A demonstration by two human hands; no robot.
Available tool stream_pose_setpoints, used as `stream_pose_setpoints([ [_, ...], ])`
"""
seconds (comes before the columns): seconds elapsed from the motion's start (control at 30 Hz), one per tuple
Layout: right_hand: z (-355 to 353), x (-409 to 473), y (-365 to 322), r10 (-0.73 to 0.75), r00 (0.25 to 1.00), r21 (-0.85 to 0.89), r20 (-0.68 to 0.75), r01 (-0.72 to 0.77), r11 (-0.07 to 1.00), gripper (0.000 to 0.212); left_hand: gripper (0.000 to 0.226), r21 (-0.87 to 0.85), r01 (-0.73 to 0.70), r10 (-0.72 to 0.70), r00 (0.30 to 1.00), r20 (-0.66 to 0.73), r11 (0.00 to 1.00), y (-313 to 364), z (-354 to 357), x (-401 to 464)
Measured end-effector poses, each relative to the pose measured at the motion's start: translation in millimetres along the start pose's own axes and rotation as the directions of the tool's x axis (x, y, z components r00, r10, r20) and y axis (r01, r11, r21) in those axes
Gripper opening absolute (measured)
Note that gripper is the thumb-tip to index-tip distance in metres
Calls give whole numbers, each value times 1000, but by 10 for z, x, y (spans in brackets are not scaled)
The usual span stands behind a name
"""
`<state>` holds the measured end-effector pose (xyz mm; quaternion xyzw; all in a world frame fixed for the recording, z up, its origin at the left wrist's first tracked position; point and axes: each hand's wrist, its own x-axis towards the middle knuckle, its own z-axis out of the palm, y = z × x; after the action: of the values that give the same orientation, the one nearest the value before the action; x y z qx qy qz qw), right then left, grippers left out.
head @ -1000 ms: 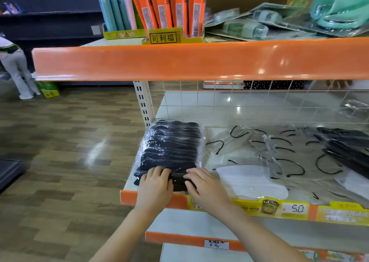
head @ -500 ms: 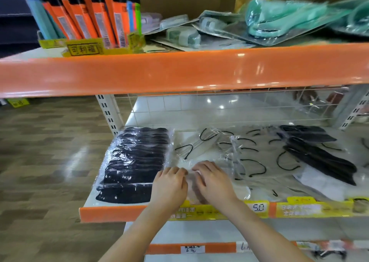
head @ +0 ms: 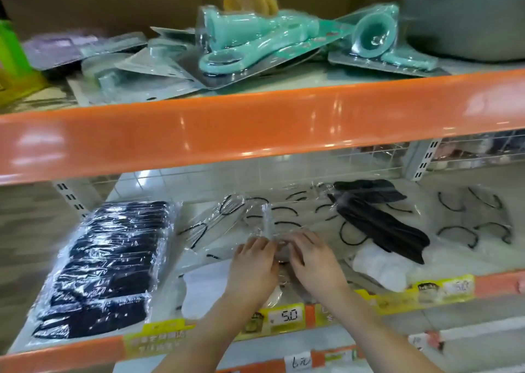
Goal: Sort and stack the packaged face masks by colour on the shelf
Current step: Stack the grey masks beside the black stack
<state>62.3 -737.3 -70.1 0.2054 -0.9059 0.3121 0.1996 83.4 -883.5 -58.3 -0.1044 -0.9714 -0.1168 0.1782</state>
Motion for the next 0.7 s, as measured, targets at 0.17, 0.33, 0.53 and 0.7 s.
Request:
stream_pose_setpoints([
  [0.17,-236,10,400,3,1000,-75,-31,-5,997,29,32,-21,-46,46,999,-18,999,411,104,256],
  [0.33,-488,-12,747,-2,997,-158,-78,-11,987,22,30,-30,-67,68,998,6,997,784,233,465],
  [0.53,-734,-102,1125,31,996,-208,-78,-47,977,25,37,-91,-89,94,994,50,992,1132,476,624],
  [0.7,-860,-177,1362,67,994,-281,-89,-90,955,30,37,-96,-103,106,994,23,990,1336,678,651],
])
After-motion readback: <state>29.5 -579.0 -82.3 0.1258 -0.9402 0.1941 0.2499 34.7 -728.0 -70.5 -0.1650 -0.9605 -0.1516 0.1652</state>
